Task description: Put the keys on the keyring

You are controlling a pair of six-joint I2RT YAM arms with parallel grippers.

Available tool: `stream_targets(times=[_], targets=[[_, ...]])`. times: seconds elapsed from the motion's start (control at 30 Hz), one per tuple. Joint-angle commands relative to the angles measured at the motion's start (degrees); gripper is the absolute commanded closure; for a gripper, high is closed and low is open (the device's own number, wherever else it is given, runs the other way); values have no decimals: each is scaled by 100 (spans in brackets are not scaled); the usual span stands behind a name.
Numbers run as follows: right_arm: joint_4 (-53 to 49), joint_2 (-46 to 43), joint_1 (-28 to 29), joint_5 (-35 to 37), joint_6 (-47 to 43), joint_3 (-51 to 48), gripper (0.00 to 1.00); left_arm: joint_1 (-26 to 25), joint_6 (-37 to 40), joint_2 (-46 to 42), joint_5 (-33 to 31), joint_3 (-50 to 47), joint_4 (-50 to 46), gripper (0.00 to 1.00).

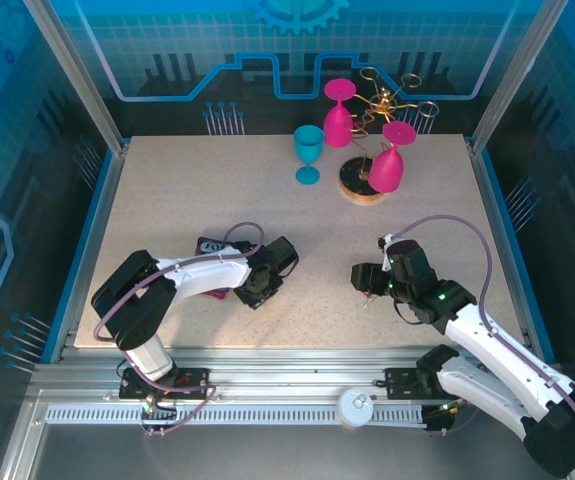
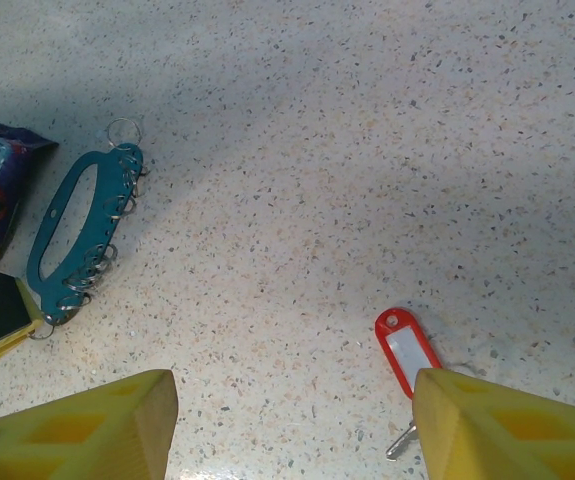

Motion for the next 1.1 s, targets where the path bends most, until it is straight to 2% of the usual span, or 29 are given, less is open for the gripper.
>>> stream_targets(times=[0.0, 0.33, 0.47, 0.6, 0.7, 0.97, 1.07], targets=[[-114, -101, 65, 129, -57, 98, 35, -63, -24, 17, -17, 143, -333, 86], [-153, -145, 65, 101, -74, 123, 36, -122, 104, -110, -207, 323, -696, 92], [-91, -185, 64, -15, -177, 133, 36, -183, 644, -434, -267, 481, -811, 98], [338, -272, 78, -399, -537, 79, 37, -219, 1070, -915, -115, 589, -762, 99], [1008, -383, 302, -1142, -1261, -8, 43, -221, 1151, -1397, 74, 596, -636, 100], [2961, -467, 1770, -655, -3406, -473, 46, -53, 918, -2570, 585, 780, -424, 100], [4164, -206, 2084, -958, -4250, -850, 54, 59, 696, -2818, 875, 745, -268, 100]])
